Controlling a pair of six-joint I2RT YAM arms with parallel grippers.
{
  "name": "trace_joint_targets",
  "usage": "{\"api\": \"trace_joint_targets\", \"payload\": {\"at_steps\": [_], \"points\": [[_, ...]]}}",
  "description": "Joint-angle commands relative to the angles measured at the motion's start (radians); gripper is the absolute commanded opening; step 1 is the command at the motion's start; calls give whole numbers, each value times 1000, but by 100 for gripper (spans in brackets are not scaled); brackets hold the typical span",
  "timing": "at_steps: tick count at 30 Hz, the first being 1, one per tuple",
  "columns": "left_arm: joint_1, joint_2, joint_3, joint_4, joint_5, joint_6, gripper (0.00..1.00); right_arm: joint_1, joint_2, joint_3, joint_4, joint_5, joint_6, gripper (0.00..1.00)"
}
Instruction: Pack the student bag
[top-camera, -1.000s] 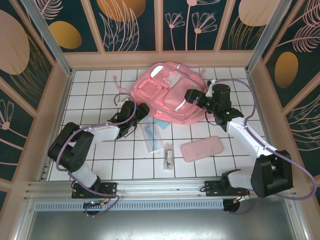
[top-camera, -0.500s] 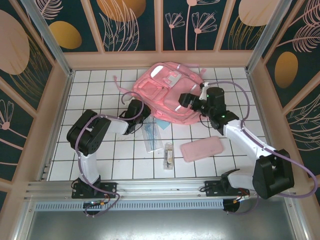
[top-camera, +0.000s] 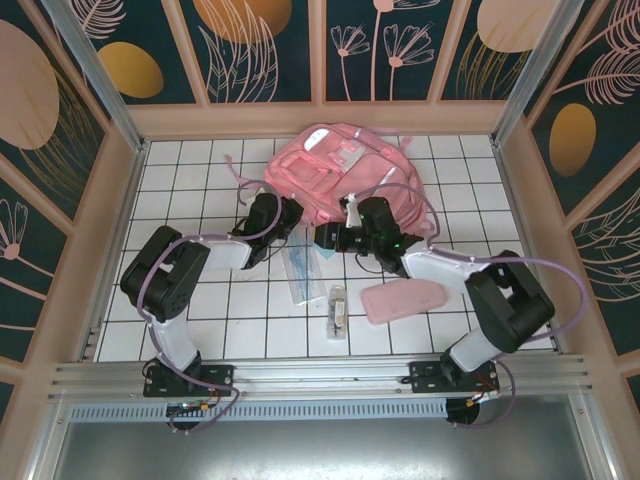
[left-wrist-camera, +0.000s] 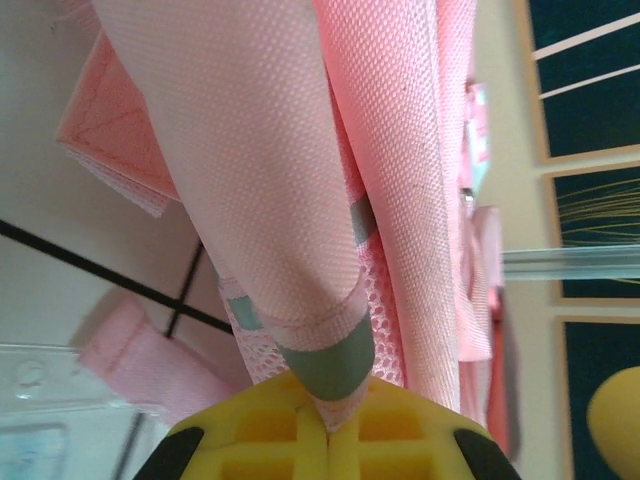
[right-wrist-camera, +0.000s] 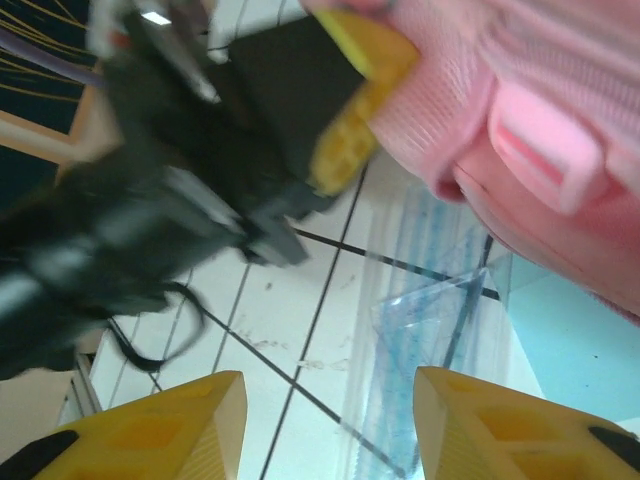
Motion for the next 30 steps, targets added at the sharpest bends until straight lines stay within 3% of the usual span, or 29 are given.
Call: {"api": "trace_joint_targets", "payload": {"at_steps": [1, 4, 8, 14, 22, 25, 30], "points": [[1, -89, 11, 74, 17, -39, 0, 13, 61, 27, 68, 3, -8, 47], [1, -90, 9, 73, 18, -52, 0, 25, 119, 60, 53, 69, -25, 47], [0, -90, 9, 84, 41, -73, 0, 50, 185, 142, -30, 269, -65, 63], [-8, -90, 3, 91, 51, -91, 0, 61, 273, 254, -74, 470, -126, 75], [-16, -130, 5, 80, 58, -98, 0, 65, 344, 358, -119, 558, -187, 75], [-16, -131, 9, 63, 49, -89, 0, 58, 297, 306, -63, 465, -218, 75], [-15, -114, 21, 68, 56, -88, 0, -36, 204, 179, 121, 36, -189, 71]]}}
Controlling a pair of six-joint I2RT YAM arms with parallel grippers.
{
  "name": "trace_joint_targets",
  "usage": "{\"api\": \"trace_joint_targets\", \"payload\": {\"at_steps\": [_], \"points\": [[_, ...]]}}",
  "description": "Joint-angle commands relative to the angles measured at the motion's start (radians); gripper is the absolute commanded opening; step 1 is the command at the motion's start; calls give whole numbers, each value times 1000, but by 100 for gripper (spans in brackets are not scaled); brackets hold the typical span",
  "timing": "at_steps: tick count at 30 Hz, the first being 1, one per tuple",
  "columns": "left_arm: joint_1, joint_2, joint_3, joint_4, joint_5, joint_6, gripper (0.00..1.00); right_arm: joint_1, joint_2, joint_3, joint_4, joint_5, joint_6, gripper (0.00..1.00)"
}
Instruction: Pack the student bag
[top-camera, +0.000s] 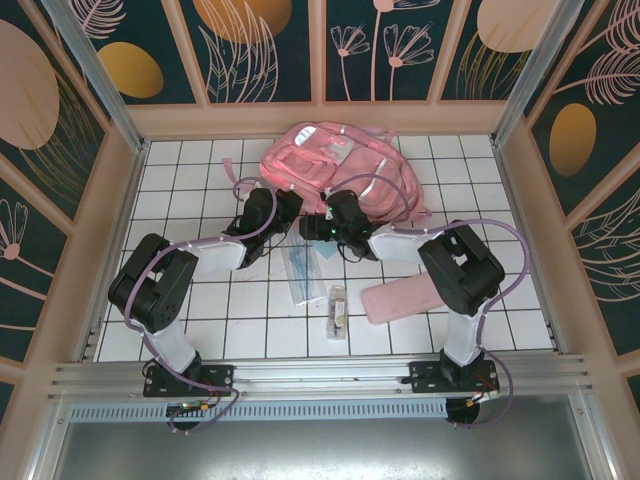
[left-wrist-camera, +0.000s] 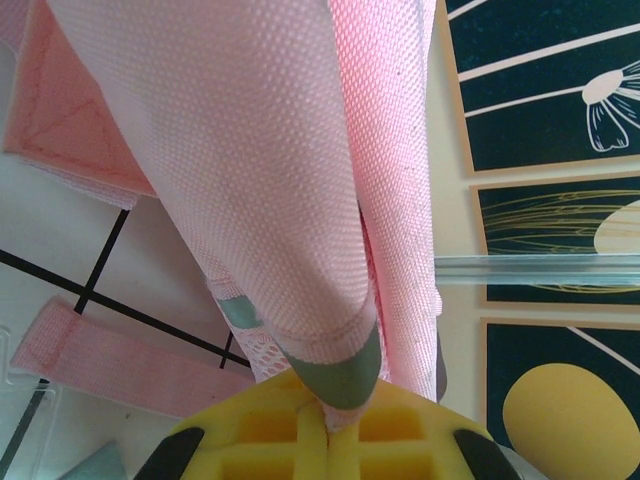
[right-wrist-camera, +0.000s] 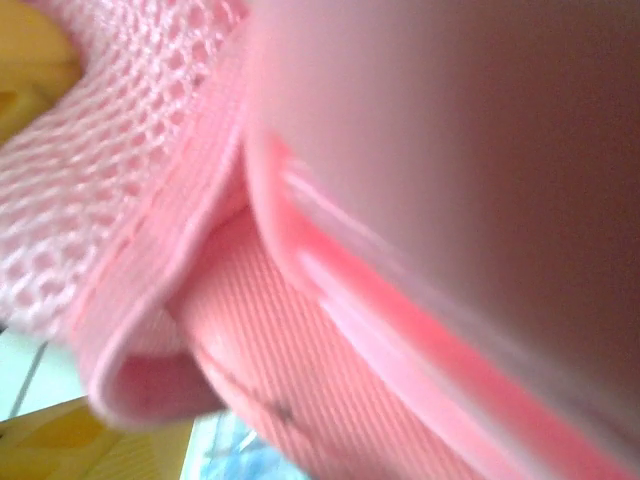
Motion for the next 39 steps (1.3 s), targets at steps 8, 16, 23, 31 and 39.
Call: {"api": "trace_joint_targets", "payload": {"at_steps": [8, 16, 23, 31, 39], "points": [[-13, -42, 37, 65, 39, -4, 0, -125, -73, -52, 158, -340, -24, 62], [-17, -38, 41, 68, 51, -15, 0, -91, 24, 64, 146, -371, -42, 61], [-18, -34, 46, 75, 54, -17, 0, -51, 17, 94, 63, -267, -66, 55], [-18, -36, 37, 83, 55, -22, 0, -39, 48, 174, -107, -11, -75, 27], [-13, -40, 37, 40, -37, 39, 0, -31, 3, 169, -218, -12, -92, 2]]}}
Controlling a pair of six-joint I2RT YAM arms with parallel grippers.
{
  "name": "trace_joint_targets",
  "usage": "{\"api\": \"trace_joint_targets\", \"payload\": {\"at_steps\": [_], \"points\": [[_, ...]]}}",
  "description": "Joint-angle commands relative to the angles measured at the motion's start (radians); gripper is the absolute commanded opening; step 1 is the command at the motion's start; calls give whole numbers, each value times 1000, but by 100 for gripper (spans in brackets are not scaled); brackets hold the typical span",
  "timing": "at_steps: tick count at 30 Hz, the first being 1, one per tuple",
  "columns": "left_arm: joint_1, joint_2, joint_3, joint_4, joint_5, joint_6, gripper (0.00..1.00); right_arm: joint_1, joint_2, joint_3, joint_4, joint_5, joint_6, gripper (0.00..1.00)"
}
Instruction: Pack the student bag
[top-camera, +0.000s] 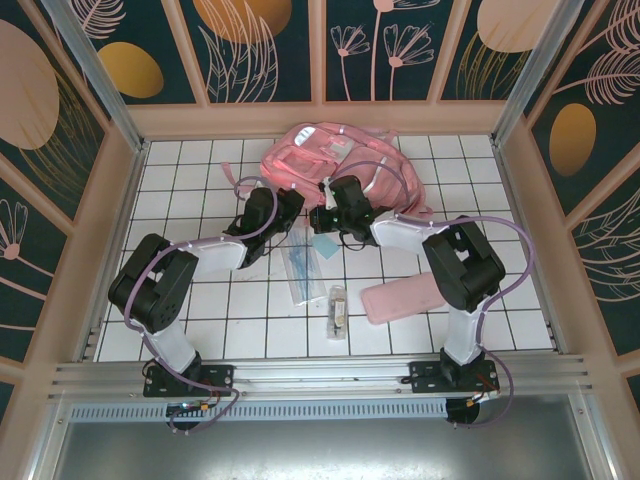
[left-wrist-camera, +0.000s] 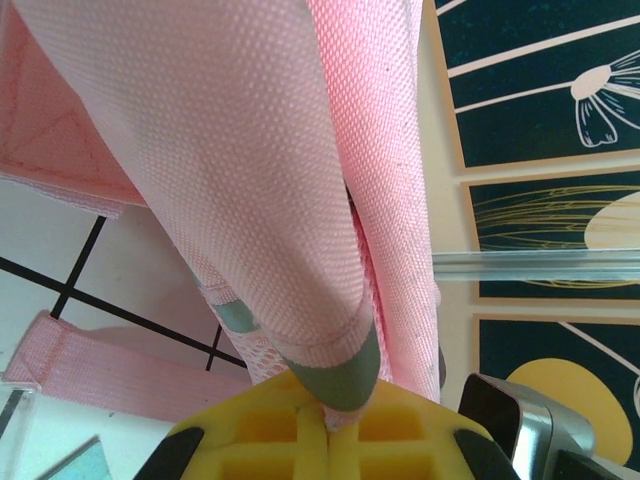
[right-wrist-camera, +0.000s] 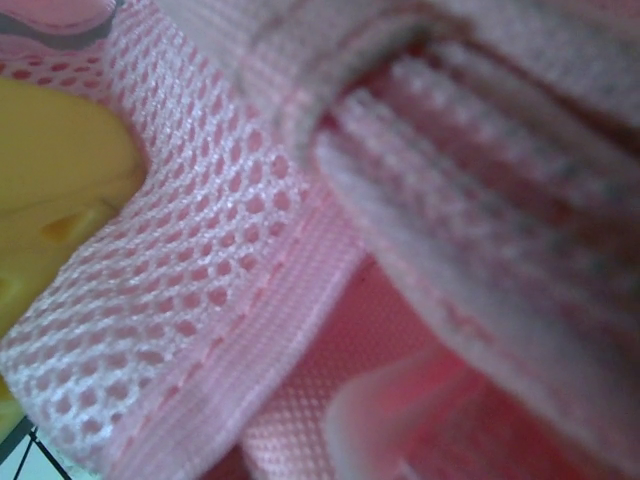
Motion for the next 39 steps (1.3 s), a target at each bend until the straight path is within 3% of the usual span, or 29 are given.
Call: {"api": "trace_joint_targets", "payload": {"at_steps": [1, 9, 25, 31, 32, 34, 35, 36, 39], "points": [[-5, -37, 33, 30, -43, 44, 0, -6, -49, 0, -38, 41, -23, 0], [29, 17, 51, 22, -75, 88, 0, -89, -149, -137, -65, -185, 37, 0], [97, 11, 71, -23, -112, 193, 0, -266, -344, -261, -345, -35, -98, 0], [110, 101, 179, -59, -33, 259, 0, -174, -299, -251, -160, -272, 22, 0], [112, 111, 198, -84, -10, 260, 2, -147, -281, -237, -125, -293, 39, 0], [112, 116, 227, -139, 41, 264, 40, -88, -231, -195, -52, -313, 76, 0], [112, 111, 226, -156, 61, 259, 52, -66, -208, -172, -24, -323, 90, 0], [112, 97, 214, -170, 80, 253, 59, -50, -180, -145, 1, -341, 105, 0], [111, 32, 146, -186, 115, 222, 67, -27, -107, -59, 61, -393, 135, 0]]}}
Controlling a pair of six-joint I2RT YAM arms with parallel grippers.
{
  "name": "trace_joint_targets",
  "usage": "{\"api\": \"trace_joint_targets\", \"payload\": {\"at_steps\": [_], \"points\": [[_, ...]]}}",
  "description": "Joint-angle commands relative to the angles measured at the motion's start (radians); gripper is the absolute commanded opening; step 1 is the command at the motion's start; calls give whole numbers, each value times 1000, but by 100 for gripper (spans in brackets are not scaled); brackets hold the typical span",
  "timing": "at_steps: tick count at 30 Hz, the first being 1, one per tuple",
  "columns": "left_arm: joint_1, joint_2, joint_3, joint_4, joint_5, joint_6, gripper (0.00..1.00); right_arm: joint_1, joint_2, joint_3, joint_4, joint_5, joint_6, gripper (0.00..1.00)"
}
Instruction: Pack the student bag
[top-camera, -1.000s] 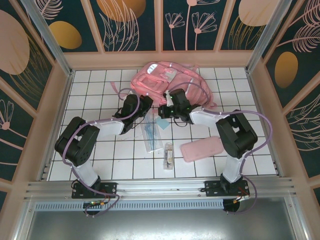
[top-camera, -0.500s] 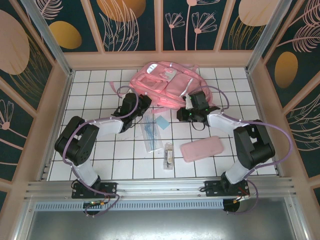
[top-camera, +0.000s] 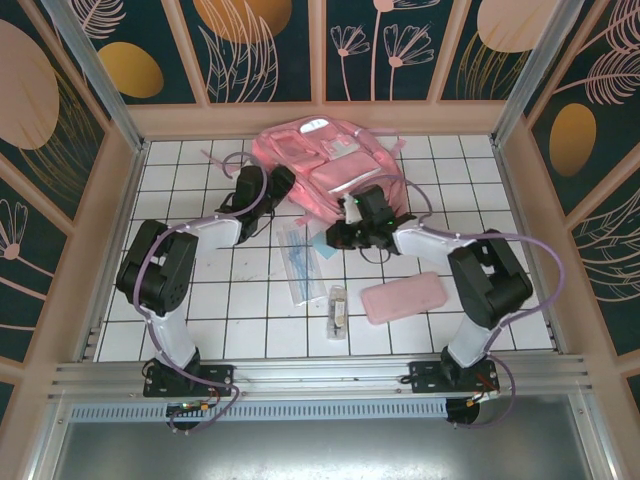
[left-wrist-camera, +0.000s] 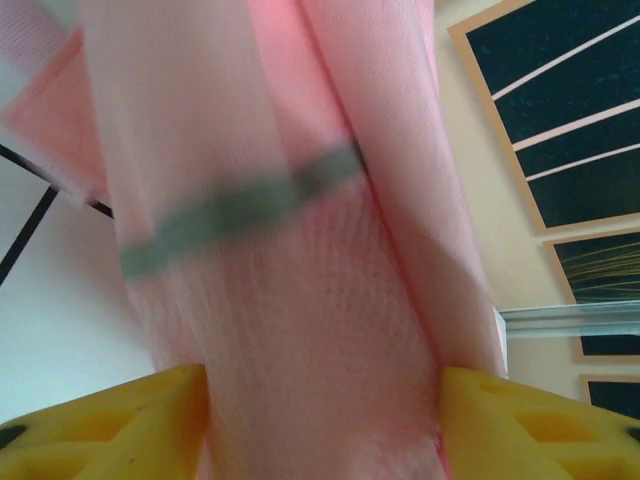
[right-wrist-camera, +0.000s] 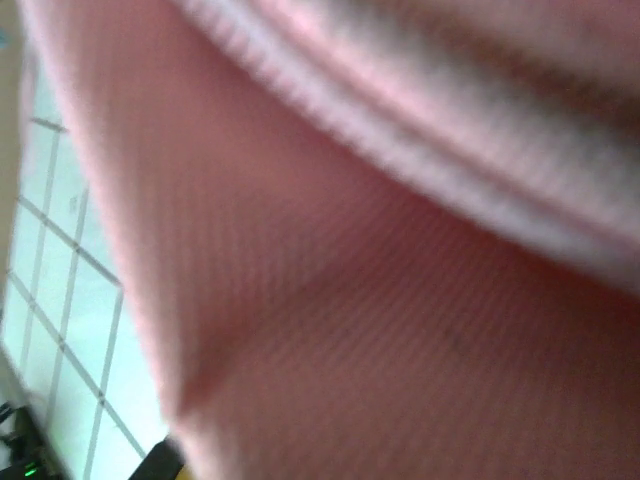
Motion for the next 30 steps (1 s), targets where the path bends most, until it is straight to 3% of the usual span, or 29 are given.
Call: {"api": "trace_joint_targets", "payload": {"at_steps": [1, 8, 14, 18, 25, 26, 28, 30], "points": [[-23, -98, -72, -19, 121, -24, 68, 31, 62, 132, 181, -144, 55, 0], [-30, -242, -352, 157, 177, -253, 68, 47, 144, 277, 240, -292, 97, 0], [-43, -201, -343, 244, 168, -290, 64, 72, 124, 255, 227, -301, 111, 0], [-45, -106, -282, 318, 151, -297, 54, 99, 82, 189, 210, -309, 125, 0], [-45, -7, -268, 502, 111, -365, 25, 111, 2, 70, 149, -274, 127, 0], [-45, -7, -264, 504, 104, -356, 20, 111, -4, 62, 148, -279, 126, 0], [-46, -9, -260, 507, 89, -336, 0, 110, -11, 55, 136, -290, 116, 0], [-46, -19, -265, 509, 79, -321, 0, 111, -12, 68, 67, -265, 71, 0]]}}
